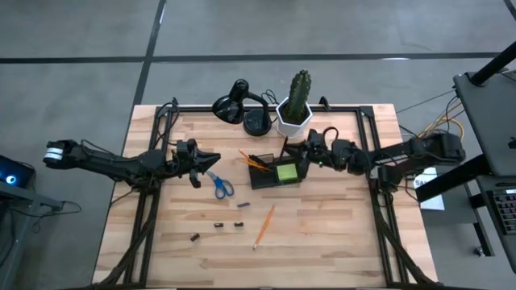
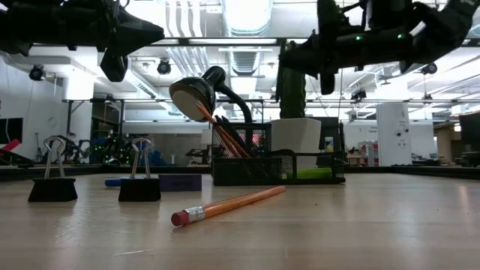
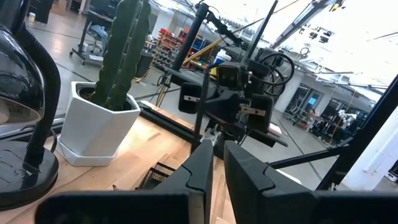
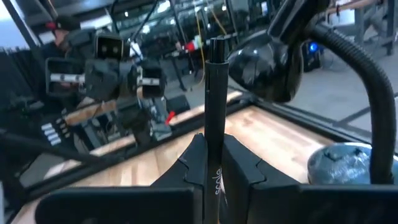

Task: Pick and place office supplies into organizer
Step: Put the black pen into the desk organizer

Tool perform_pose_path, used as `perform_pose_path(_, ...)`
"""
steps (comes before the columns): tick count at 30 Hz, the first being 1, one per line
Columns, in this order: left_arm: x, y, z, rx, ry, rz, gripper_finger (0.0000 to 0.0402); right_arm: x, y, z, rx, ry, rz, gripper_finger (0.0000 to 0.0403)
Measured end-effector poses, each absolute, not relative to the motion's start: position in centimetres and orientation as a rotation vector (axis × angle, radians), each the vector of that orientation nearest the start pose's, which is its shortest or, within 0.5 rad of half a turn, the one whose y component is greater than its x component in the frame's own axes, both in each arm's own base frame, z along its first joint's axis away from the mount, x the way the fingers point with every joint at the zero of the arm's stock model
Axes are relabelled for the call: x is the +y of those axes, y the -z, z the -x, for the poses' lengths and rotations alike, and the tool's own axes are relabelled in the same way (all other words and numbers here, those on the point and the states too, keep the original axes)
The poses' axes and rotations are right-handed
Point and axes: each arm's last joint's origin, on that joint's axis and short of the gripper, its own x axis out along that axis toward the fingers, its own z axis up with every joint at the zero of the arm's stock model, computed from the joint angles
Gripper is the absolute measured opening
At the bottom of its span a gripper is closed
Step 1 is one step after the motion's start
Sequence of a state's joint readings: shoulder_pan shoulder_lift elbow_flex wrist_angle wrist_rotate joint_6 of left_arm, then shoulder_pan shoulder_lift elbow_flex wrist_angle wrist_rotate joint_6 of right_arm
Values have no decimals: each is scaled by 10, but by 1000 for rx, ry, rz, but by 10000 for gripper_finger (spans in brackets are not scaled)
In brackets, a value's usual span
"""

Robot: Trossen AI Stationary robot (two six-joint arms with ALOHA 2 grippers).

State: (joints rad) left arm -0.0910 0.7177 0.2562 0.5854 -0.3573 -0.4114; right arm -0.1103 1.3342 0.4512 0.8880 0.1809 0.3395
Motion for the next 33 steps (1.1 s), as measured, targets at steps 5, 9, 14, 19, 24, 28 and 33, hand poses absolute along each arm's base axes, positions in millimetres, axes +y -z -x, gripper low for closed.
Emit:
perform_pose_path(5,-5,-233,-162,-174,-237,436,24,-40,-205,-265,-115,273,-338,15)
perform_pose_path(9,-5,-233,-162,-175,-237,436,24,-45,-201,-276,-133,260,-336,15)
perform_pose_path(14,-5,-233,-162,-175,-237,436,24,-54,-194,-295,-99,237,-331,15)
perform_pose_path(19,-5,-233,-162,-175,-237,436,24,-60,-183,-313,-58,205,-335,15)
perform_pose_path(24,-5,-233,-162,-174,-237,436,24,-61,-177,-320,-26,192,-339,15)
perform_pose_path(28,-5,-233,-162,-174,-237,436,24,-62,-173,-321,26,191,-342,15)
perform_pose_path(33,-5,-233,-162,-174,-238,435,24,-61,-172,-323,98,175,-317,15)
